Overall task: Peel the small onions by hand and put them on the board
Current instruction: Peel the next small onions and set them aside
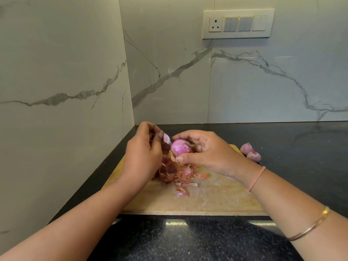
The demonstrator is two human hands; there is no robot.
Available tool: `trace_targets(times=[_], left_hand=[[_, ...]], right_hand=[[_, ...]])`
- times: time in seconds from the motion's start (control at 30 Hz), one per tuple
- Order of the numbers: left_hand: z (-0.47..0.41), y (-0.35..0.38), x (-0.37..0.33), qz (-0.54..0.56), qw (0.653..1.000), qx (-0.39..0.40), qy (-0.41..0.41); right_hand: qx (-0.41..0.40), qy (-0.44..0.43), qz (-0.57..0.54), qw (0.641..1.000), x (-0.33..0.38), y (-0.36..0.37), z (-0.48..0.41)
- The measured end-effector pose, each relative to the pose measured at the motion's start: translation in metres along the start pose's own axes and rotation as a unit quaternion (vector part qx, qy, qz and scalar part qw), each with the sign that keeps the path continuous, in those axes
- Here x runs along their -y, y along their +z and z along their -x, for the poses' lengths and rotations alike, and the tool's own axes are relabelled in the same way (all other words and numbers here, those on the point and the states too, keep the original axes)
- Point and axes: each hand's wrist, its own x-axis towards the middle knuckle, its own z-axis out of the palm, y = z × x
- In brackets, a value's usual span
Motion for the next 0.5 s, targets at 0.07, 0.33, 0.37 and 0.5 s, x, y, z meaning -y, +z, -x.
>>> trace_targets(times=[0.07,0.33,0.37,0.5], left_hand=[[-0.005,-0.004,0.002,0.030,0.999,-0.023,-0.036],[-0.003,-0.008,-0.002,0.034,0.997,0.057,-0.028],[-0.001,-0.008,-0.003,0.028,0.997,0.072,-0.025],[0.002,-0.008,-0.008,0.041,0.993,0.108,-0.017]], right_hand=[[0.019,0.002,-0.007,1.000,0.002,-0.001,0.002],[0.002,0.015,-0.085,0.996,-0.002,-0.002,0.000],[-0.004,0.015,-0.094,0.995,-0.003,-0.003,0.000],[-0.024,0.007,-0.073,0.997,-0.007,-0.005,-0.001]])
